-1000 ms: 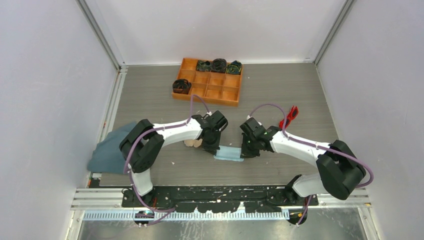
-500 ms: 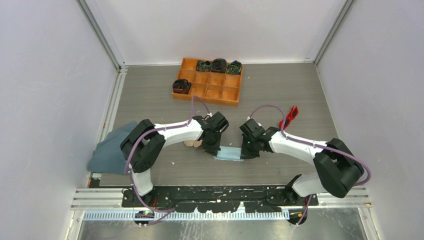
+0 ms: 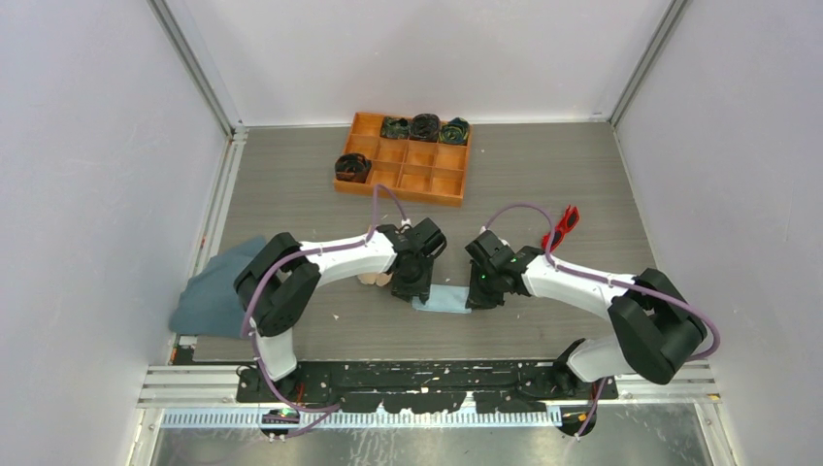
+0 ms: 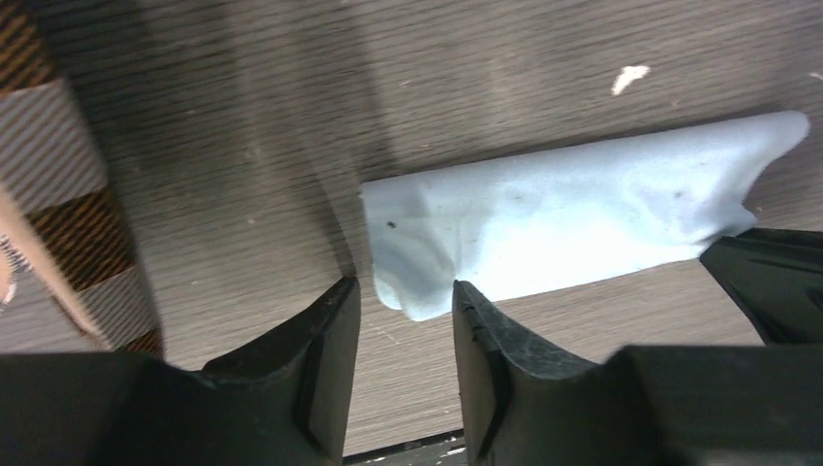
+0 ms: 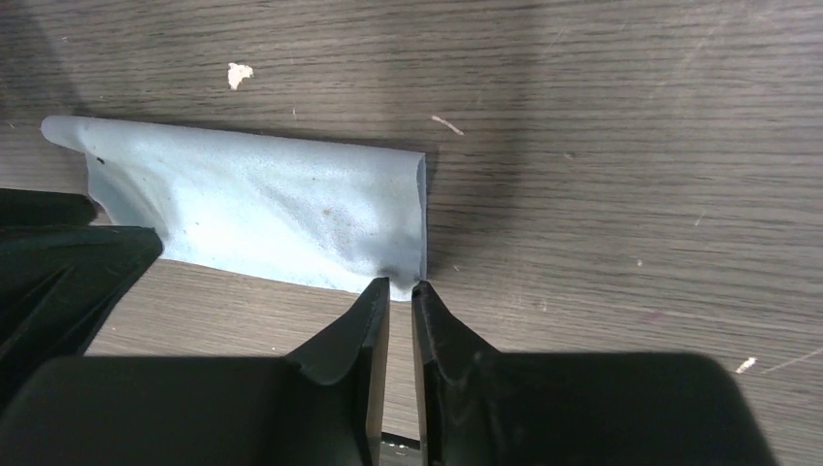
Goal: Organize the sunglasses
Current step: Fold the glasses cleaning cloth at the center of the board.
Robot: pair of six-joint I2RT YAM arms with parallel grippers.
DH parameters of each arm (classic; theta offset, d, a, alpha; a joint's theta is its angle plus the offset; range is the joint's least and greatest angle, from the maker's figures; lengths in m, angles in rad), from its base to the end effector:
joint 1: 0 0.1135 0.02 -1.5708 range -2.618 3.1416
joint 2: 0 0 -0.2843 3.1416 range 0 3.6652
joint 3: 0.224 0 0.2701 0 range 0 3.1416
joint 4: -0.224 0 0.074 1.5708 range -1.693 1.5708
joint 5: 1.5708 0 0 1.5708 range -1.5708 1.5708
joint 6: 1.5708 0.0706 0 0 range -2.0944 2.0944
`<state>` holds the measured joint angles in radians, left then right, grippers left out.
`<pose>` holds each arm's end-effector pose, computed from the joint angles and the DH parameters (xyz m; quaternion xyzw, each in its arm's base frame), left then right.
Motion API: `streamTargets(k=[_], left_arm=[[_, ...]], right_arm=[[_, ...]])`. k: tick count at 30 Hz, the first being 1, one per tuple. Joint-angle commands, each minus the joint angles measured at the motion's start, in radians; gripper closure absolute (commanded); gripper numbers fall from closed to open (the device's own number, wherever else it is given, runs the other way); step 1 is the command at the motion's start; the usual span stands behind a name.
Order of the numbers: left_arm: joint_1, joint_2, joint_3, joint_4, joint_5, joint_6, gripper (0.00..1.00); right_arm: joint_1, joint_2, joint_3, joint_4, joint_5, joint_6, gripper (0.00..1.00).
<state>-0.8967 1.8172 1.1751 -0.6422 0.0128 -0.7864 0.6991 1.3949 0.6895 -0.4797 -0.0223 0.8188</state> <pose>0.2346 -0.2951 0.1408 0.0555 0.9882 -0.1107 0.0904 0.2011 0.1711 0.1344 0.0566 0.9798 0.1398 0.1315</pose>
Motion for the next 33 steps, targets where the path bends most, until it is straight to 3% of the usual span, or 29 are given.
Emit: streamTargets(k=[1, 10, 15, 20, 24, 33], left_arm=[[-0.015, -0.061, 0.056, -0.105, -0.096, -0.002, 0.56], [-0.022, -0.175, 0.079, -0.126, -0.118, -0.002, 0.55], [-0.021, -0.206, 0.003, 0.033, -0.043, -0.033, 0.68], [-0.010, -0.148, -0.055, 0.140, 0.005, -0.063, 0.82], [0.008, -0.096, -0.109, 0.216, 0.045, -0.078, 0.90], [0.010, -0.045, -0.108, 0.151, 0.038, -0.045, 0.91]], right_arm=[[0.005, -0.060, 0.011, -0.029, 0.046, 0.007, 0.78], [0.006, -0.145, 0.061, -0.105, 0.093, 0.005, 0.74], [0.006, -0.135, 0.069, -0.065, 0.084, 0.022, 0.83], [0.006, -0.068, 0.051, 0.031, 0.041, 0.048, 0.94], [0.006, -0.021, 0.018, 0.077, 0.036, 0.052, 0.96], [0.005, 0.014, -0.032, 0.072, 0.064, 0.032, 0.99]])
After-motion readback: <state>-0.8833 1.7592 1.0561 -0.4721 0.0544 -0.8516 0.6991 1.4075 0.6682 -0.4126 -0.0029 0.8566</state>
